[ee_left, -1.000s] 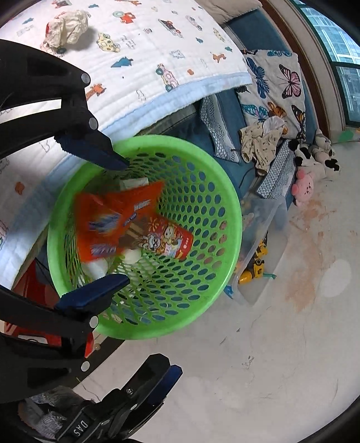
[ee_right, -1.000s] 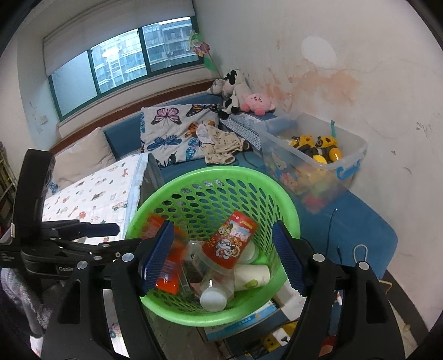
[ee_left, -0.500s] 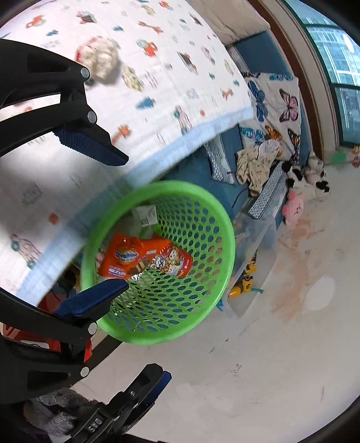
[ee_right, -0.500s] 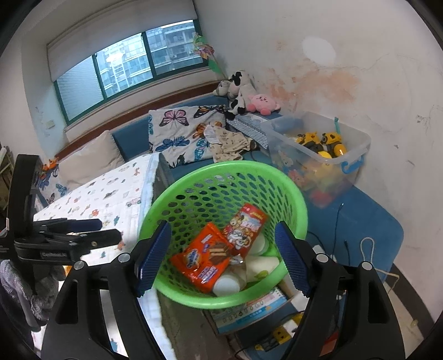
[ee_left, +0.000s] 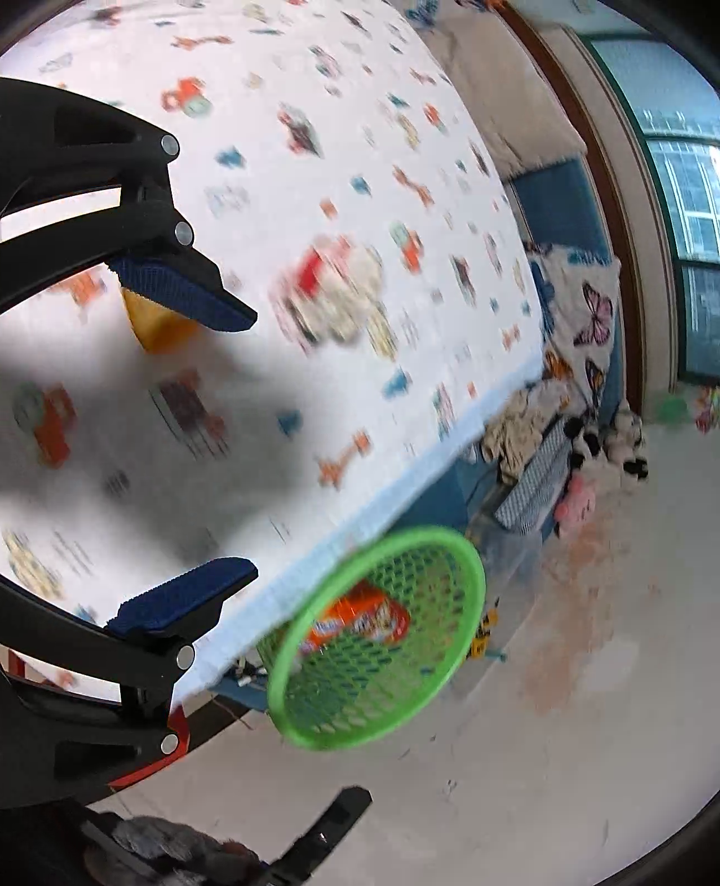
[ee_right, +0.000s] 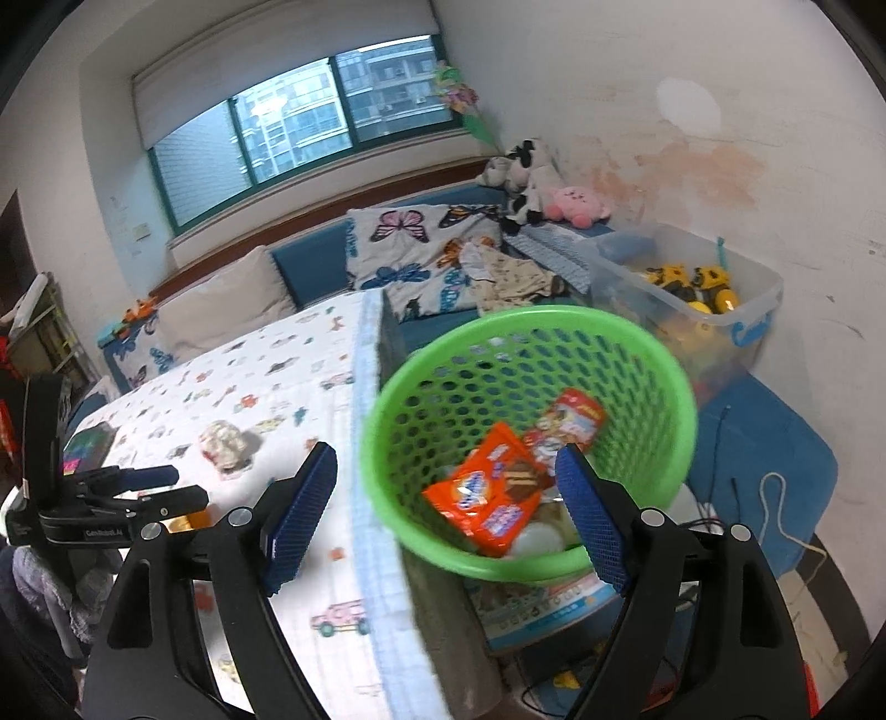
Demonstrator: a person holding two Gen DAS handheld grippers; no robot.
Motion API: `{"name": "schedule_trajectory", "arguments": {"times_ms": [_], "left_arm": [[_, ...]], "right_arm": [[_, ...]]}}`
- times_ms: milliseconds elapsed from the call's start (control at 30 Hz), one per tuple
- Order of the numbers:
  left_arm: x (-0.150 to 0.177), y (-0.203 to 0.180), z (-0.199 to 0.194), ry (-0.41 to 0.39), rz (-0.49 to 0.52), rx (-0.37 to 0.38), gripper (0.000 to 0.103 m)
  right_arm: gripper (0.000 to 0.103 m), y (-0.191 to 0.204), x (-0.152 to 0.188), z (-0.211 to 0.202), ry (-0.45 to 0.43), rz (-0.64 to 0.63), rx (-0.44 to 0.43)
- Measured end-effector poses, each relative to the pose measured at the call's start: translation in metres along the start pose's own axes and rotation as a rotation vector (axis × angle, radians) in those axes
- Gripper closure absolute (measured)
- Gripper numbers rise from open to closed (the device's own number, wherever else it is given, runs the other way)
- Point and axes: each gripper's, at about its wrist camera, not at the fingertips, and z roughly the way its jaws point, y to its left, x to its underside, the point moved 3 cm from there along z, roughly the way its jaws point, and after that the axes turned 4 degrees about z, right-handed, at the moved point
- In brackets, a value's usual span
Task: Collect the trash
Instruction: 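Move the left gripper back to the bed and grasp the orange bread crust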
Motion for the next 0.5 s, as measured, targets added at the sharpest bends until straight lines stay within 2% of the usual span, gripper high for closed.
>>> {"name": "schedule_trajectory", "arguments": {"times_ms": [233,500], "left_arm": [[0.03,0.035,-0.004,0.025,-0.047,-0.052,0.022],[0.051,0.049,0.011,0.074,-0.065,-0.078,0.022]], "right_arm": [[0.022,0.032,0.01,0.009,0.022,-0.026,-0.059],[0.021,0.059,0.022,0.021,0.058,-0.06,-0.098]]}}
